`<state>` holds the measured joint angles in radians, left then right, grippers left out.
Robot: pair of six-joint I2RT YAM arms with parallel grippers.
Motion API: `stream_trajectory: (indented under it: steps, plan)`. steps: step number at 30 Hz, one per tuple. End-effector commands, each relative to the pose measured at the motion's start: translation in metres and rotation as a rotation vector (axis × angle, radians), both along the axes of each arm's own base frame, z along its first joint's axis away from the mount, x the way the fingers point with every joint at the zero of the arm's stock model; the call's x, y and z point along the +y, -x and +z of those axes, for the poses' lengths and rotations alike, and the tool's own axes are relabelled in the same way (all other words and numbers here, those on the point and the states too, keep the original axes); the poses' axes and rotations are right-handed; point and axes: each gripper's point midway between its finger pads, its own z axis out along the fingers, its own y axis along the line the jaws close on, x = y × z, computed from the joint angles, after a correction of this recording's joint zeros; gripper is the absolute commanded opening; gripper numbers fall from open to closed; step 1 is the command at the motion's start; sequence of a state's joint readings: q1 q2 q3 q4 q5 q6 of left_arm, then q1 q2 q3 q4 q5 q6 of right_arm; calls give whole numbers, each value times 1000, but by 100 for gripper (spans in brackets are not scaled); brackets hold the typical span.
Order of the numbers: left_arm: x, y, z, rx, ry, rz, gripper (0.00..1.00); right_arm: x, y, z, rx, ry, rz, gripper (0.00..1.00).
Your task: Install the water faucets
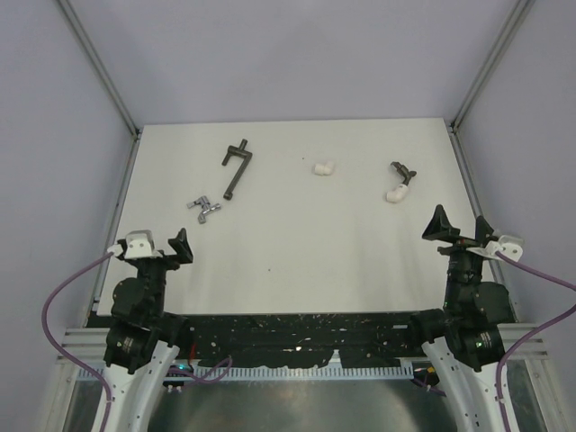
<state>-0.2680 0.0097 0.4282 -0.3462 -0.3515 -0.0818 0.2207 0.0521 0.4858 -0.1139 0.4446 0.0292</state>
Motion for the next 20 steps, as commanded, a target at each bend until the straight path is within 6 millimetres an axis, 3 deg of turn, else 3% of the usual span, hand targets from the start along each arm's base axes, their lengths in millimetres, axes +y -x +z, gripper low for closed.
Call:
stream_trajectory:
  steps: [1, 20]
  plan:
    - [10, 43, 47, -297, 61, -11, 100, -5, 4, 14, -60, -7, -27, 95]
    - [12, 46, 48, -294, 82, -3, 100, 2, 1, 13, -53, 3, 7, 96]
